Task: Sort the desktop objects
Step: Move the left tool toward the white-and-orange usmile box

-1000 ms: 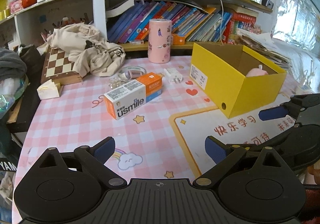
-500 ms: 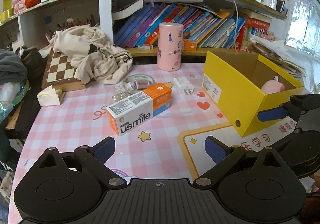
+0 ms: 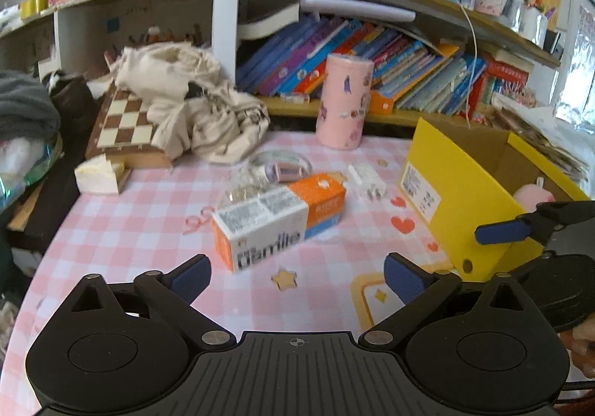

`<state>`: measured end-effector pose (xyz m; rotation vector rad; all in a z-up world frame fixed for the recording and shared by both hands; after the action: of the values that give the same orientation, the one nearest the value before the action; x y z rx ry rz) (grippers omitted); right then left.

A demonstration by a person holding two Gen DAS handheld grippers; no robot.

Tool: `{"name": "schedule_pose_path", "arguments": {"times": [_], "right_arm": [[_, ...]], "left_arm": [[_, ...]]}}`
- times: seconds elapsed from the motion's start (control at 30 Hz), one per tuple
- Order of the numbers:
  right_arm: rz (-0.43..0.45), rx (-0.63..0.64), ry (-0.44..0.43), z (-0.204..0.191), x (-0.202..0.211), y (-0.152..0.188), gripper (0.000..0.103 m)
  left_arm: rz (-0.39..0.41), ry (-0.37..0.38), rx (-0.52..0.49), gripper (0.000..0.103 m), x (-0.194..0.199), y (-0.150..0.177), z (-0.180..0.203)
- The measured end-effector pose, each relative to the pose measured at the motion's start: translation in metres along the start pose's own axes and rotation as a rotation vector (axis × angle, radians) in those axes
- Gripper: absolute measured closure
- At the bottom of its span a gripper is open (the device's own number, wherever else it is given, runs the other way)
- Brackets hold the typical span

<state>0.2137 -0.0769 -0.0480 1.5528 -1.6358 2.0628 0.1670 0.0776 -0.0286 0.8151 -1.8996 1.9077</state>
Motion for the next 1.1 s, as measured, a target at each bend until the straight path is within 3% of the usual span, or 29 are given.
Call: {"name": "schedule_pose_path", "arguments": {"times": [0.37,0.6,0.73,0.87,1.1], "right_arm": [[0.043,0.021,-0.032,-0.004,-0.019,-0.025,0.004],[0.061,0.052,-0.016,0.000,-0.031,-0.043,0.004],[0.093,0.045,0.015,0.009,-0.036,-0.058,0.006],[0.118,0.003,0.006,0.022,-0.041,-0.073,0.007],[0.103,-0.056,-0.033,0.030,-0.054,-0.084,0.007]], "left_arm": [[-0.016,-0.100,-0.057,0.001,-0.030,-0.018,-0.020],[-0.053,-0.115,-0.036,0.001,-0.058,-0.022,-0.034],[-0.052,-0.139,-0.042,0.007,-0.072,-0.025,-0.039],[-0.074,-0.077,-0.044,0.010,-0.087,-0.028,-0.035],[-0.099,0.007,-0.162,0.019,-0.117,-0.026,-0.004]]}}
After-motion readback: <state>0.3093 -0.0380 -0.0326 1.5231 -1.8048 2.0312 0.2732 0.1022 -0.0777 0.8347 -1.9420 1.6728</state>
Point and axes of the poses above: each gripper's, at about its wrist camera, not at the fingertips, and x roughly against the way its jaws point, z to its right, y to its underside, the point moved 4 cm from there along -x, roughly the way its jaws point, and after that the axes turned 12 degrees about -y, right-handed, at the moved point
